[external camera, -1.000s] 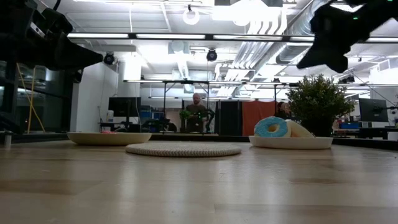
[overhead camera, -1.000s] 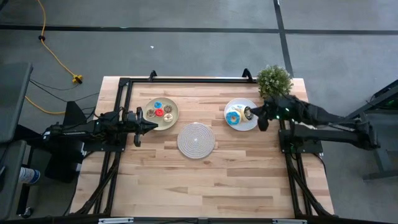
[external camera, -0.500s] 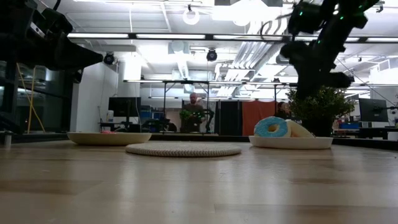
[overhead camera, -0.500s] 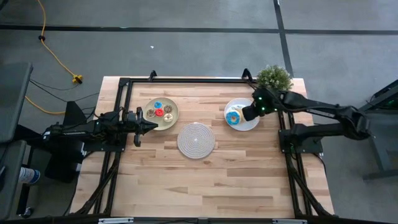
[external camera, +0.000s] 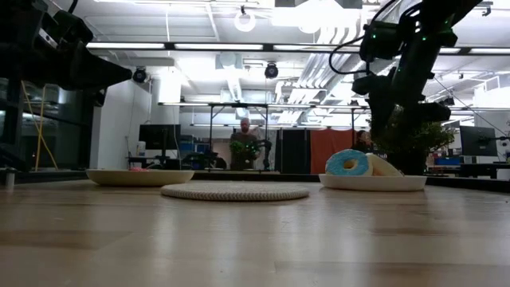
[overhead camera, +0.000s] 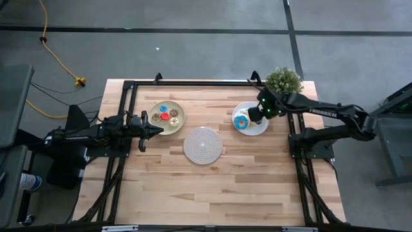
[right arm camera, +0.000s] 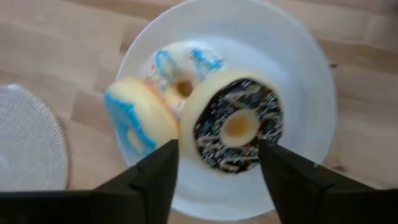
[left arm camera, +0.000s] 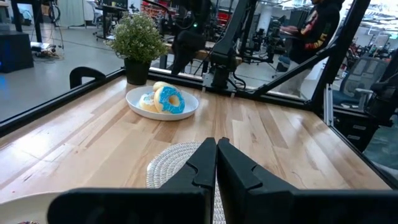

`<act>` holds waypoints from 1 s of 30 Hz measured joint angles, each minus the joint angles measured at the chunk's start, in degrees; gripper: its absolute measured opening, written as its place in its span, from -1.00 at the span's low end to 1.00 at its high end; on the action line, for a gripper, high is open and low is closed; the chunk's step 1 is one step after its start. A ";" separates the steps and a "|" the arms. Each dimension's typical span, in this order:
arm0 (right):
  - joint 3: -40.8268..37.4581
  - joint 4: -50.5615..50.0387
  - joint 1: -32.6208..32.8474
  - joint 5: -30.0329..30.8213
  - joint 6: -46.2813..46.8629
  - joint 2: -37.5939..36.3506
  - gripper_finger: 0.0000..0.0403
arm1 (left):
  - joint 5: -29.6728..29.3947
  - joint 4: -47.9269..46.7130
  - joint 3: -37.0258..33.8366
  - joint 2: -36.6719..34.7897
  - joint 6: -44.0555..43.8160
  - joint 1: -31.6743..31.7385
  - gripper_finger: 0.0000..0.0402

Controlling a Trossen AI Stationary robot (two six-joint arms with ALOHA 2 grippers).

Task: Pick & Place donuts
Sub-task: Adjust the large black donut on the white plate

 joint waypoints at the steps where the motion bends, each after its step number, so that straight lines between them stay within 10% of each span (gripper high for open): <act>1: 0.00 -0.02 -0.22 0.77 -0.04 0.00 0.07 | 0.00 0.01 0.00 0.00 0.01 0.00 -0.96; 9: 0.00 4.98 -1.50 -2.20 0.17 5.60 0.31 | 0.00 -0.01 0.00 0.00 0.01 0.00 -0.96; 30: 0.00 7.68 -5.16 -4.03 7.89 9.77 0.21 | 0.00 -0.01 0.00 0.00 0.01 0.00 -0.96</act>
